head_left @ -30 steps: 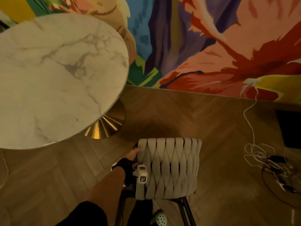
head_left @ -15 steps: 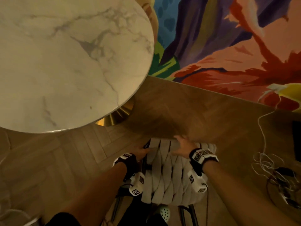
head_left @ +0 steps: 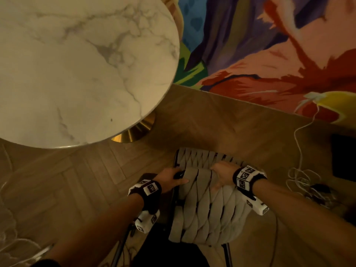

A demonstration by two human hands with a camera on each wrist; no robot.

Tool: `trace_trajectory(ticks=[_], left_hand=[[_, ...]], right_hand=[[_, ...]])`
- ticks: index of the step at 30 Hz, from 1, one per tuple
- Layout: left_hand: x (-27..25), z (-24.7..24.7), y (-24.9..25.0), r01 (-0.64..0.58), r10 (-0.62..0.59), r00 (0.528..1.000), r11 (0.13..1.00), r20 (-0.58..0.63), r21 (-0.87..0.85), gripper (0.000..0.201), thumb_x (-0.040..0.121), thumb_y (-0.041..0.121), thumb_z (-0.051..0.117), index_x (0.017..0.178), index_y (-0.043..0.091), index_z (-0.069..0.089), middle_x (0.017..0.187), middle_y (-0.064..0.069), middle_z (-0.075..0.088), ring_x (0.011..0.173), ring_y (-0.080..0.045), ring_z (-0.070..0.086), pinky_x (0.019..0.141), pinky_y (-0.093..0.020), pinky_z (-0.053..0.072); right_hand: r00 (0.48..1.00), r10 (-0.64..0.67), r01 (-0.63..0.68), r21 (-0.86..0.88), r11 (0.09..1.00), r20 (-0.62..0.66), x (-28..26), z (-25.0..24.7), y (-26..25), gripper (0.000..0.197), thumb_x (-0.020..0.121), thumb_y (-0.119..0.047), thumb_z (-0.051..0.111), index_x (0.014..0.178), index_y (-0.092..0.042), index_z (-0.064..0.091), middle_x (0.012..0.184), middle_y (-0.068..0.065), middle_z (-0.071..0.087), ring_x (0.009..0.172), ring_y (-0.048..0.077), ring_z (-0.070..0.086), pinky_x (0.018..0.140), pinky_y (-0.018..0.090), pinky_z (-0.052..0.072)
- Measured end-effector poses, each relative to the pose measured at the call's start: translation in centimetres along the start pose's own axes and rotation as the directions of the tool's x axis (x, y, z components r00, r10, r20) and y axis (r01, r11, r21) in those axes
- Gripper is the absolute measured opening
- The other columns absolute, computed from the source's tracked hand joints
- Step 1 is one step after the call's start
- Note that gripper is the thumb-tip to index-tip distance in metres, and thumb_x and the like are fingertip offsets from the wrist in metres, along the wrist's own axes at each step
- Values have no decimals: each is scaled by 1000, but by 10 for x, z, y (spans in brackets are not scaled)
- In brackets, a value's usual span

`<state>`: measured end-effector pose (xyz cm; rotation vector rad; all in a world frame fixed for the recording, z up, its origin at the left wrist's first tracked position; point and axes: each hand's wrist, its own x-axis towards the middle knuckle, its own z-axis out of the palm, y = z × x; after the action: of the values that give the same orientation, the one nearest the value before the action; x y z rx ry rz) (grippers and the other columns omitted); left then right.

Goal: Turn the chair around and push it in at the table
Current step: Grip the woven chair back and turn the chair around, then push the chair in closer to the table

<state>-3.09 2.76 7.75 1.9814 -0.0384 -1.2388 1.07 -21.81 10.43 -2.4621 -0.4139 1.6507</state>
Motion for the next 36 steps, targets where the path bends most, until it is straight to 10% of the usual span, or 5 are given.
trace_trajectory(ticks=[9, 15, 22, 26, 36], left_hand=[[-35, -92, 117, -223, 300, 941, 898, -158, 380, 32, 76, 62, 59, 68, 33, 50, 73, 4, 57, 71, -19, 57, 68, -40, 48], [-51, -74, 78, -190, 253, 956, 920, -147, 342, 22, 77, 45, 67, 90, 28, 63, 93, 3, 70, 86, -12, 65, 85, -39, 55], [-97, -4, -41, 183, -197, 973, 977, -124, -113, 9, 81, 32, 59, 80, 27, 66, 94, -12, 73, 77, -28, 68, 71, -46, 56], [-137, 17, -103, 361, -402, 910, 889, -100, -283, 13, 91, 13, 54, 81, 11, 62, 80, -8, 69, 59, -17, 61, 55, -28, 45], [-162, 46, -129, 513, -547, 836, 808, -46, -290, 16, 93, 9, 49, 86, 4, 62, 67, -4, 68, 51, -16, 58, 45, -21, 38]], right_hand=[[911, -32, -28, -139, 990, -411, -100, -102, -8, 49, 64, -56, 75, 101, -26, 65, 94, -3, 66, 91, 21, 63, 71, 33, 49], [872, -6, -92, -177, 980, -489, -106, -50, -24, 44, 75, -47, 67, 109, -22, 56, 98, 4, 62, 97, 27, 62, 71, 32, 45], [953, 72, -121, -153, 981, -293, -49, 64, -27, 51, 74, -35, 69, 119, -18, 52, 113, 11, 66, 104, 31, 62, 84, 37, 51], [979, 38, -72, -166, 984, -199, -25, 123, -34, 51, 69, -32, 70, 117, -21, 57, 114, 8, 67, 104, 32, 63, 87, 41, 53], [991, -61, 44, -142, 989, -118, -52, 165, -48, 44, 70, -39, 72, 107, -16, 64, 110, 13, 66, 99, 36, 63, 87, 44, 53]])
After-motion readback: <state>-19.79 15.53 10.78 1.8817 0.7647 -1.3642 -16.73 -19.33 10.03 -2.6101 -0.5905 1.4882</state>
